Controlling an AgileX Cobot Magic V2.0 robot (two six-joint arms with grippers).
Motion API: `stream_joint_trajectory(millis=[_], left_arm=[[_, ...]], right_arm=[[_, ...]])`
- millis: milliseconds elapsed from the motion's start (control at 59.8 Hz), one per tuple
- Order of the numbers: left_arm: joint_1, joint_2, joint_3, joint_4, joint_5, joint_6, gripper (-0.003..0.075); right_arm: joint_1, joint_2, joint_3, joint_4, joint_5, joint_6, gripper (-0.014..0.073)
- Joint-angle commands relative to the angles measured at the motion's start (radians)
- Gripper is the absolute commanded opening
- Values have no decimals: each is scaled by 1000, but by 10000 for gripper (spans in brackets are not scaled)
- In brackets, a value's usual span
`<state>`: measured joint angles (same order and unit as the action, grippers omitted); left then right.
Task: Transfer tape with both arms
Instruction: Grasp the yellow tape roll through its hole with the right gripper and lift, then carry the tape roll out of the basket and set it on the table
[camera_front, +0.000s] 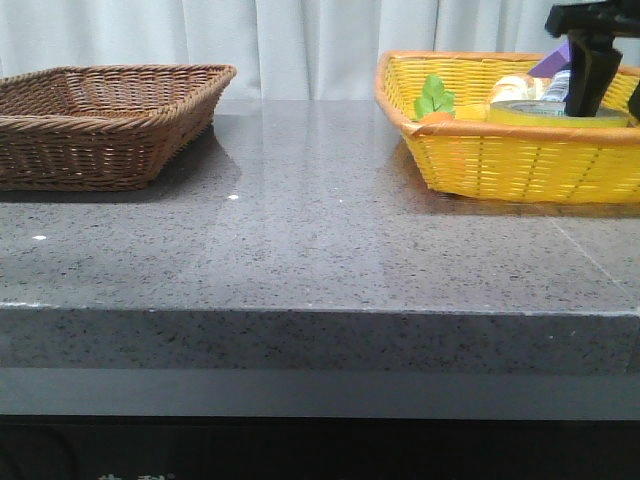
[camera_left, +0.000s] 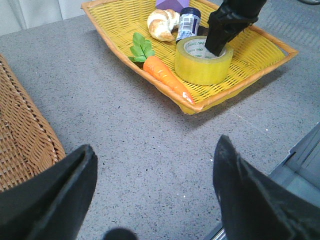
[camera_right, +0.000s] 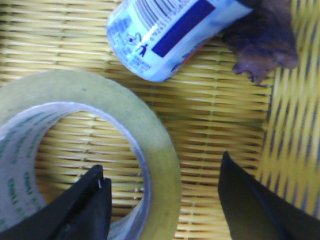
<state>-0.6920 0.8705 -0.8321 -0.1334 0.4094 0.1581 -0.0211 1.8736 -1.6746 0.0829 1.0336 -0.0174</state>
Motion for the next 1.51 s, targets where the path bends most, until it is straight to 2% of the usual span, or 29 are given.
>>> stream_joint_trajectory(millis=[0, 67, 218, 351, 653, 1071, 1222, 1339, 1489], left_arm=[[-8, -6, -38, -13, -78, 4, 492], [-8, -6, -38, -13, -78, 4, 492], [-8, -6, -38, -13, -78, 4, 492], [-8, -6, -38, -13, -78, 4, 492], [-8, -6, -38, -13, -78, 4, 492], [-8, -6, -38, -13, -78, 4, 492], [-8, -6, -38, -13, -78, 4, 492], [-8, -6, -38, -13, -78, 4, 492], [-8, -6, -38, -13, -78, 4, 492]], right_arm=[[-1, -27, -37, 7, -31, -7, 463], [-1, -16, -37, 7, -30, -7, 406], [-1, -16, -41, 7, -28, -7, 199], [-1, -16, -73, 7, -3, -7, 107], [-1, -55, -203, 6, 118, -7, 106], [34, -265, -218, 21, 107, -8, 106], [138, -320, -218, 81, 78, -55, 106], [269, -322, -218, 136, 54, -141, 106], [425, -292, -218, 132, -26, -227, 106]])
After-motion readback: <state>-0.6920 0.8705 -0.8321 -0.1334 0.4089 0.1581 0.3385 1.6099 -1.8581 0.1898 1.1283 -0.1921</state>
